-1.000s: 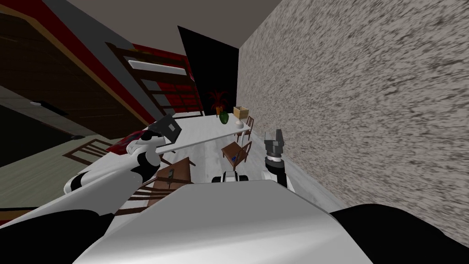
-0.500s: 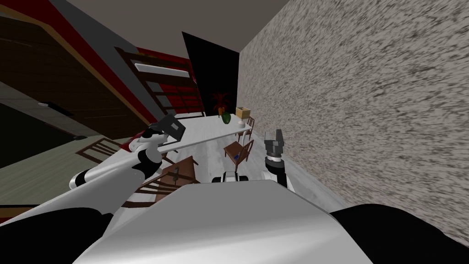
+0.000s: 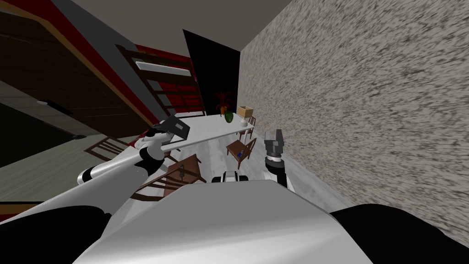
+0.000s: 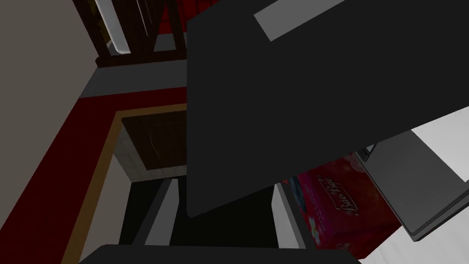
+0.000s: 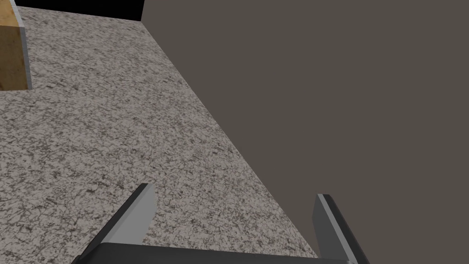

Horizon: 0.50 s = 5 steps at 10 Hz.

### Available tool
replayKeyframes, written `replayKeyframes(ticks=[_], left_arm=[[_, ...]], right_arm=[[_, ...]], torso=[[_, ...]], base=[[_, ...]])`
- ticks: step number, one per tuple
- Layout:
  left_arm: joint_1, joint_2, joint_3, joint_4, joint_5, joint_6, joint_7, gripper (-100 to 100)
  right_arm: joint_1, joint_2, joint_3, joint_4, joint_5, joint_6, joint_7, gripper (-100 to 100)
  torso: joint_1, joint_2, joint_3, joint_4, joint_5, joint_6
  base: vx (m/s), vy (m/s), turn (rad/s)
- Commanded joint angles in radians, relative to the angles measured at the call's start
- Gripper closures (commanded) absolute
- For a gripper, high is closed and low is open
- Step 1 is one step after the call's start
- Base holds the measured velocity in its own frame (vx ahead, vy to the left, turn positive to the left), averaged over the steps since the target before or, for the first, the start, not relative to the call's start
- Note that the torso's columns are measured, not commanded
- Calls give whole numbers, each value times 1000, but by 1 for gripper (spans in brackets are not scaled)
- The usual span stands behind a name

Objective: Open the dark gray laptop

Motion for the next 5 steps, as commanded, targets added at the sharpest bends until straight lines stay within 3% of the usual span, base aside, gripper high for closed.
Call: replayKeyframes(ticks=[1, 2, 3, 5], left_arm=[[2, -24, 7, -16, 32, 30, 36, 100], [2, -24, 7, -16, 32, 30, 36, 100], [-10, -43, 24, -4, 62, 44, 65, 100], [-10, -43, 24, -4, 62, 44, 65, 100]], right_arm=[[0, 0, 0, 0, 0, 0, 0, 0], [0, 0, 0, 0, 0, 0, 0, 0], [0, 0, 0, 0, 0, 0, 0, 0], [0, 0, 0, 0, 0, 0, 0, 0]], torso=[[-1, 0, 0, 0, 0, -1], [-6, -2, -1, -1, -1, -1], [-10, -3, -2, -1, -4, 1], [-5, 1, 0, 1, -3, 1]], base=[[-39, 96, -5], [-10, 19, 24], [-34, 66, 31], [-42, 75, -21]])
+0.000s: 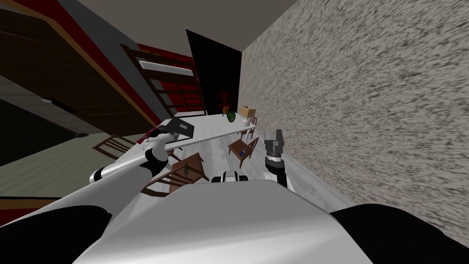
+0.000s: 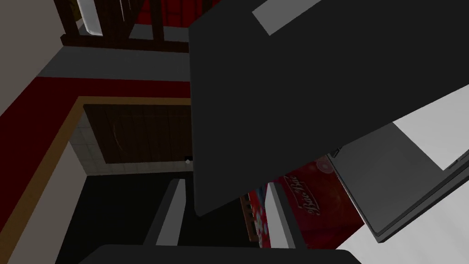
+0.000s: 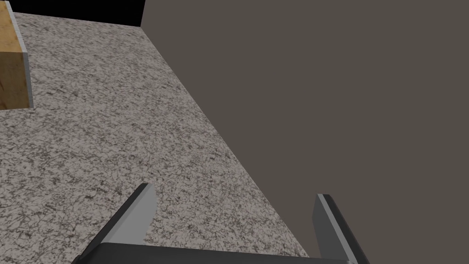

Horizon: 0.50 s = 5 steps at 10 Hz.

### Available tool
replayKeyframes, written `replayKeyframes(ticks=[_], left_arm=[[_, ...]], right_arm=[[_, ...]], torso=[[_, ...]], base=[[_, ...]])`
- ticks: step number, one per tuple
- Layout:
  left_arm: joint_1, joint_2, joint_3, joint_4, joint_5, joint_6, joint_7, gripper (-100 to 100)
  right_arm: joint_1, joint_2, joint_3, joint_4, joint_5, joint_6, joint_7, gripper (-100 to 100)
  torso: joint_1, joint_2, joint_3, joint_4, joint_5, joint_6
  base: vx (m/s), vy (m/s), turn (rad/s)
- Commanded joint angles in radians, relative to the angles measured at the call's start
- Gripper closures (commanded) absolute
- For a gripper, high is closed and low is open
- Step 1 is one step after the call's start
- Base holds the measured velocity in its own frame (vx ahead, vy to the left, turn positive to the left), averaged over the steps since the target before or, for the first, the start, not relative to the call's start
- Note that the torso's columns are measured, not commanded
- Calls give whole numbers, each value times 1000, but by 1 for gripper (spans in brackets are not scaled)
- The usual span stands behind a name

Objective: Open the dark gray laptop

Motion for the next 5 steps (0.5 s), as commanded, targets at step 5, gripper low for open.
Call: replayKeyframes(ticks=[5], left_arm=[[-50, -30, 51, 50, 50, 8, 53, 100]], right_arm=[[0, 0, 0, 0, 0, 0, 0, 0]], torso=[[0, 3, 2, 2, -1, -2]], base=[[-43, 103, 2]])
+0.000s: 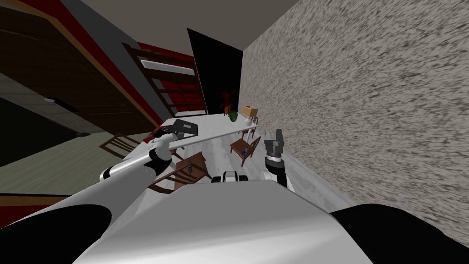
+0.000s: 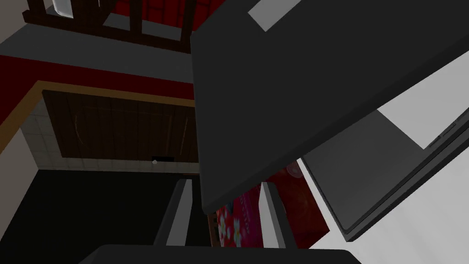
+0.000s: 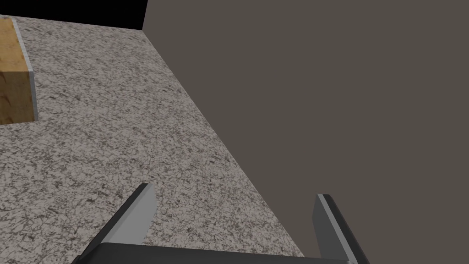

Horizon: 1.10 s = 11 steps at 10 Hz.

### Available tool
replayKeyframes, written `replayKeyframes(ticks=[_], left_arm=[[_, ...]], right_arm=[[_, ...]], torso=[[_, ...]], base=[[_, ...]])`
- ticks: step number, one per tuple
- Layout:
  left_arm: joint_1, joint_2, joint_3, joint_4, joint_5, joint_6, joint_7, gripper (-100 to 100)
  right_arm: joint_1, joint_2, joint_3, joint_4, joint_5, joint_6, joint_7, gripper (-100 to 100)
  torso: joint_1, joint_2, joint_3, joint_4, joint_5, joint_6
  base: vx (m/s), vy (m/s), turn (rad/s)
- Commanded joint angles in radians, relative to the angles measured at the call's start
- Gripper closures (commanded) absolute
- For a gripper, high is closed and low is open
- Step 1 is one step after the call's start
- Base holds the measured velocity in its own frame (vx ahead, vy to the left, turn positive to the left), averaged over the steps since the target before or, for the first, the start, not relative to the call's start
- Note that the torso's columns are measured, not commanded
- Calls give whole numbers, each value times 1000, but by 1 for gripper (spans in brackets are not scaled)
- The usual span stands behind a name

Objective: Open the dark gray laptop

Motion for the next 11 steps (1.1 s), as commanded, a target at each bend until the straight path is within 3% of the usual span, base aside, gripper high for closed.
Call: replayKeyframes(ticks=[1, 2, 3, 5, 6, 7, 8, 9, 10, 11], left_arm=[[-39, 15, 22, 29, 0, -27, 6, 100], [-4, 36, -46, -21, 60, 12, 61, -100], [-4, 36, -92, 5, 60, 12, 70, -100], [-4, 36, -92, -21, 60, 12, 70, -100], [11, 63, -143, -47, 103, 27, 119, -100], [11, 63, -177, -53, 103, 27, 129, -100], [25, 89, -213, -86, 146, 43, 167, -100], [25, 89, -257, -38, 146, 43, 187, -100], [25, 89, -283, -86, 146, 43, 187, -100], [40, 116, -308, -118, 189, 58, 234, -100]], right_arm=[[0, 0, 0, 0, 0, 0, 0, 0], [0, 0, 0, 0, 0, 0, 0, 0], [0, 0, 0, 0, 0, 0, 0, 0], [0, 0, 0, 0, 0, 0, 0, 0], [0, 0, 0, 0, 0, 0, 0, 0], [0, 0, 0, 0, 0, 0, 0, 0], [0, 0, 0, 0, 0, 0, 0, 0], [0, 0, 0, 0, 0, 0, 0, 0], [0, 0, 0, 0, 0, 0, 0, 0], [0, 0, 0, 0, 0, 0, 0, 0]], torso=[[-1, -1, 0, 1, -1, 0], [-6, -3, -1, 0, -2, 0], [-7, -5, -3, -2, -2, -1], [-2, -5, -3, -3, 1, 1], [1, -2, -1, -2, 2, 1], [2, -3, -2, -2, 2, -1], [0, -4, -2, -2, 2, 1], [-1, -5, -3, -3, 1, 0], [0, -5, -3, -3, 2, 1], [0, -2, -2, -2, 1, 1]], base=[[-17, 42, -2], [42, -9, 157], [64, -35, 121], [19, -22, -22], [37, -22, 168], [44, -33, 117], [71, -43, 139], [66, -34, 84], [25, -17, -7], [49, -28, 140]])
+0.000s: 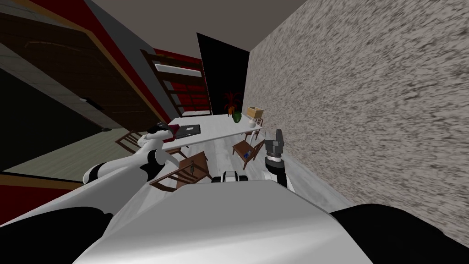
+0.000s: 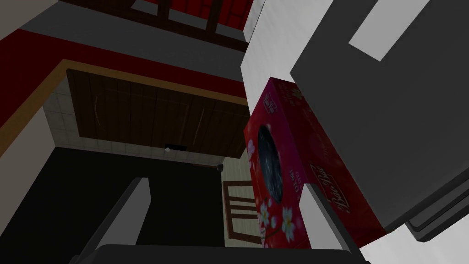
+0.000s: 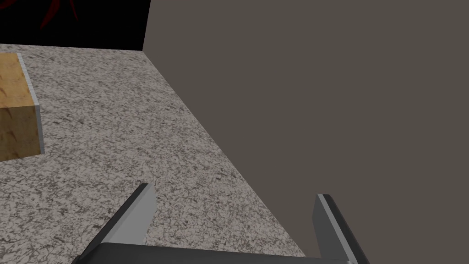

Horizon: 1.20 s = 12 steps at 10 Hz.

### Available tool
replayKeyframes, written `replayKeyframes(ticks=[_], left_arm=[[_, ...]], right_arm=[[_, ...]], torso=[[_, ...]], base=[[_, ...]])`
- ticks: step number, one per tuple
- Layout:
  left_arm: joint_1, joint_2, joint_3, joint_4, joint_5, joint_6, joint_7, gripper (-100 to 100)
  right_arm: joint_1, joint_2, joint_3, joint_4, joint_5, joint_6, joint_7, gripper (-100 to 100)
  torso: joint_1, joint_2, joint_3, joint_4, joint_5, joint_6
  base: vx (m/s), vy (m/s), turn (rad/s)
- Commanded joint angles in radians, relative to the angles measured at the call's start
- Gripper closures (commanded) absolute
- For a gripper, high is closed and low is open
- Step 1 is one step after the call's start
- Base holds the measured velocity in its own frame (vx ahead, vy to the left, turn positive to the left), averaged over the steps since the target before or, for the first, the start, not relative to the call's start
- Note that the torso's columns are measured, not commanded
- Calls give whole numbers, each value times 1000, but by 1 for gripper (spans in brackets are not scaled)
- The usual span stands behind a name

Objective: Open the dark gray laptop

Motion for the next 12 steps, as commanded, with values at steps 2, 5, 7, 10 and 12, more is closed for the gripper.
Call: replayKeyframes(ticks=[2, 5, 7, 10, 12], left_arm=[[5, 32, -102, -26, 47, 5, 63, -100], [19, 59, -198, -58, 89, 20, 121, -100], [34, 85, -246, -90, 132, 35, 169, -100], [48, 112, -346, -122, 175, 51, 226, -100], [48, 112, -406, -122, 175, 51, 239, -100]], right_arm=[[0, 0, 0, 0, 0, 0, 0, 0], [0, 0, 0, 0, 0, 0, 0, 0], [0, 0, 0, 0, 0, 0, 0, 0], [0, 0, 0, 0, 0, 0, 0, 0], [0, 0, 0, 0, 0, 0, 0, 0]], torso=[[-1, -1, 0, 0, 0, 0], [0, -1, 0, 0, 0, -2], [-1, -2, -1, -1, 0, 0], [1, -1, 0, 0, 0, 0], [0, -1, 0, 0, 0, 0]], base=[[35, -25, 48], [26, -17, 90], [34, -34, 55], [43, -29, 87], [33, -26, 39]])
